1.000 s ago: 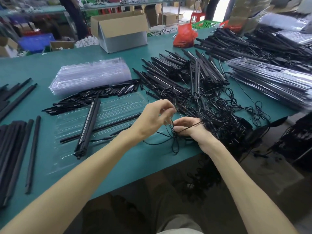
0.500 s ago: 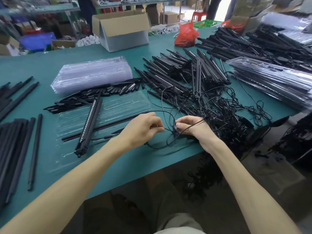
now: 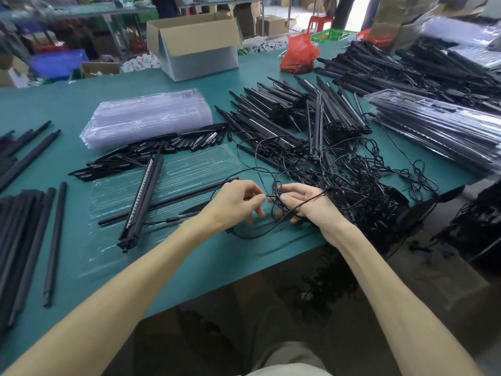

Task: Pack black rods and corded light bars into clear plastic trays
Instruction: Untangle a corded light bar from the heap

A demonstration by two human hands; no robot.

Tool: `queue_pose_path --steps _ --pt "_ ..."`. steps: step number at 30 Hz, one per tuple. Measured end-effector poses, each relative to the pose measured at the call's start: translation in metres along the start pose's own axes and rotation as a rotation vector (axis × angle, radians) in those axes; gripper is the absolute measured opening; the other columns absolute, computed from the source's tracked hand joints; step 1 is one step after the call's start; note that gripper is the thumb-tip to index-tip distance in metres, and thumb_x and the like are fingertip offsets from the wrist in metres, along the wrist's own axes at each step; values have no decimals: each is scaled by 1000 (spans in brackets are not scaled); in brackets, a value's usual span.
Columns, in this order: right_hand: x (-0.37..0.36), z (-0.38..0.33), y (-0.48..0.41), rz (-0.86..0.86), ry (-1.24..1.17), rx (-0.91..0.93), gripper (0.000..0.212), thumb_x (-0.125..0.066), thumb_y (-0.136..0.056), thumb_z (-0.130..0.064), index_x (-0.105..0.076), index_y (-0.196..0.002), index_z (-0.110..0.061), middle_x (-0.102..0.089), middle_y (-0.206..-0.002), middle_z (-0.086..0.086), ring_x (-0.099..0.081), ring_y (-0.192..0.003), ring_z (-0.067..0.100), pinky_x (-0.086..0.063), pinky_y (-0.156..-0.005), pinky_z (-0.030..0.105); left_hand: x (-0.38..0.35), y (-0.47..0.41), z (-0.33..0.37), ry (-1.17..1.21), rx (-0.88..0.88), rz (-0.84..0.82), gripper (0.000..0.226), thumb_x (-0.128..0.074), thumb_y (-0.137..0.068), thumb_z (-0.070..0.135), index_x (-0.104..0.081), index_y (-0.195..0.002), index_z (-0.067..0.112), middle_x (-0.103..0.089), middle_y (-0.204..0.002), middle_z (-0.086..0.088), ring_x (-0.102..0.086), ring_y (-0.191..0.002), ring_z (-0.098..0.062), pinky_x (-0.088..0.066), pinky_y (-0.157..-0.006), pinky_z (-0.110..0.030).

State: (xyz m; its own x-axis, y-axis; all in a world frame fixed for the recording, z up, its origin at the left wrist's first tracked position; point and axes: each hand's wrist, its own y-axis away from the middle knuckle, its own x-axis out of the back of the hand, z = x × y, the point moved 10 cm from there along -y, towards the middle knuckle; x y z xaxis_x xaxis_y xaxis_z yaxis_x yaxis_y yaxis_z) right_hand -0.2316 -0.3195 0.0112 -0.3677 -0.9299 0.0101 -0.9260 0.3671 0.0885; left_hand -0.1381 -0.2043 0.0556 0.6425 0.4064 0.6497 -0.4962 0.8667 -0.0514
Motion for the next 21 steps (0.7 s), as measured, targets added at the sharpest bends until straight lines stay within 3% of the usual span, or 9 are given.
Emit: queue_pose_path --steps 3,6,10,15,19,21 --pt "3 2 -1 17 3 -2 22 -63 -99 -20 -67 -120 -24 -76 -108 -2 -75 -93 18 -54 -63 22 -11 -3 1 66 63 -47 17 -55 -102 23 -60 -113 12 -77 -77 5 -70 -56 -21 -50 -61 -21" --pt "6 4 -2 46 23 -18 20 -65 -97 -19 -70 -116 -25 -77 -101 -4 -73 -91 13 -53 -62 21 -17 -5 -4 224 208 -79 20 -48 -106 29 -60 -108 12 -78 -78 -3 -66 -52 -25 -36 -41 -19" --pt "7 3 -1 64 15 -19 21 -66 -97 -18 -71 -115 -26 -77 -99 -3 -70 -89 10 -51 -61 19 -21 -8 -11 394 321 -89 27 -49 -106 31 -61 -113 8 -76 -76 -3 -60 -41 -15 -35 -38 -19" --pt "10 2 0 85 -1 -4 21 -69 -95 -18 -76 -105 -34 -76 -101 -4 -70 -87 6 -52 -61 19 -21 -10 -24 509 410 -31 27 -61 -100 31 -64 -116 9 -74 -73 1 -56 -42 -11 -35 -41 -19" --pt "14 6 -4 113 -21 -24 20 -71 -93 -18 -75 -110 -26 -75 -101 -5 -70 -91 8 -58 -69 28 -20 -12 -26 434 419 3 16 -58 -99 16 -62 -102 1 -73 -68 -1 -54 -36 -13 -29 -35 -17" --pt "16 5 -3 129 -38 -21 20 -73 -91 -18 -76 -110 -26 -76 -101 -6 -70 -90 5 -56 -67 23 -17 -11 -24 300 411 1 12 -53 -97 10 -59 -93 1 -74 -67 -1 -50 -32 -16 -27 -34 -16"
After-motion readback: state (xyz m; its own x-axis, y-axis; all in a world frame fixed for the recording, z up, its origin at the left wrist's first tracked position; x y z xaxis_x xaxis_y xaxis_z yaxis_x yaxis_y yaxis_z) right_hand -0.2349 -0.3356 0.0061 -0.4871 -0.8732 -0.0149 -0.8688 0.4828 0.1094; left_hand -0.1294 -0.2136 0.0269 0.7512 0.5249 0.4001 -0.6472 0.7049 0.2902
